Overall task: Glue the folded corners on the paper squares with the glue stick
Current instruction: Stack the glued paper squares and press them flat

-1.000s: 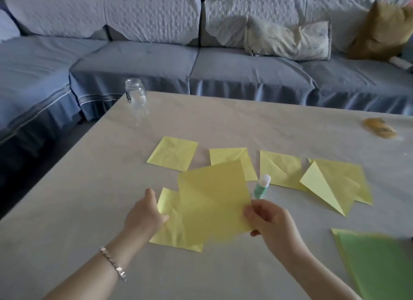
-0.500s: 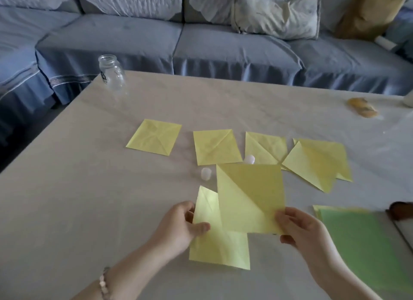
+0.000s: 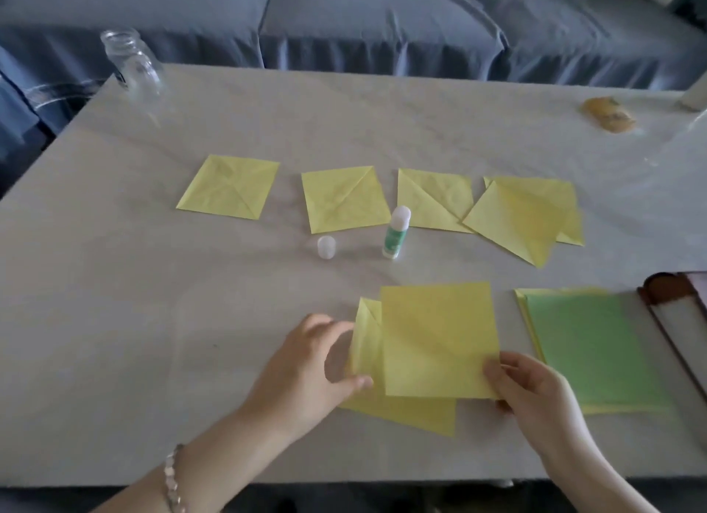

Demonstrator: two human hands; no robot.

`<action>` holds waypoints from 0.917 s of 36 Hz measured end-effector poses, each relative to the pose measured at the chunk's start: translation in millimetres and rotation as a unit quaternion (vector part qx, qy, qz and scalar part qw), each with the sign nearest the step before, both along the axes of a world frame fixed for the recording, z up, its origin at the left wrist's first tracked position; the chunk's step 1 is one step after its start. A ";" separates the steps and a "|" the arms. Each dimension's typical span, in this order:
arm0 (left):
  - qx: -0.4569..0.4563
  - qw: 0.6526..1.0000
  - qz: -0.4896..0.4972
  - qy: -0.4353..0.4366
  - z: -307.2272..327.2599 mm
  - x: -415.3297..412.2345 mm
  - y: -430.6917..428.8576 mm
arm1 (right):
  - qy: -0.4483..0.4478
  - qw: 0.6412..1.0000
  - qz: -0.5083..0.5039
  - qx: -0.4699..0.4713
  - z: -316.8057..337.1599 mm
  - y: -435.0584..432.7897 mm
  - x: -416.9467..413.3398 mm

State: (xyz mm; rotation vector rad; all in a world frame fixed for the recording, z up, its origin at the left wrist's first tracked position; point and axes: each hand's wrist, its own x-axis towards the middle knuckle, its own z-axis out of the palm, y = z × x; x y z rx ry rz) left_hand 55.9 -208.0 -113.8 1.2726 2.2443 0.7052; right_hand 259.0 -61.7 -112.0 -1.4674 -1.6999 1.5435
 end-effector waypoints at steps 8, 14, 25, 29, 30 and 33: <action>-0.075 0.965 -0.201 0.151 -18.3 -16.5 -0.9 | 0.020 1.000 -0.013 0.000 0.3 -3.2 -2.5; -0.050 0.976 -0.163 0.138 -27.2 -5.6 -2.5 | 0.018 1.000 -0.004 0.017 2.8 -4.1 -4.0; 0.011 0.986 -0.110 0.123 -28.3 4.2 0.4 | -0.005 0.997 0.032 0.070 -3.7 -12.9 -4.1; 0.030 0.987 -0.123 0.101 -18.7 -4.6 0.6 | -0.020 0.995 0.043 0.083 -6.3 -15.0 -6.7; 0.023 0.987 -0.132 0.086 -18.0 -5.4 0.5 | -0.024 0.995 0.044 0.084 -7.0 -15.3 -7.4; 0.001 0.988 -0.141 0.067 -18.8 -9.5 -0.5 | -0.036 0.994 0.049 0.087 -8.4 -16.4 -9.4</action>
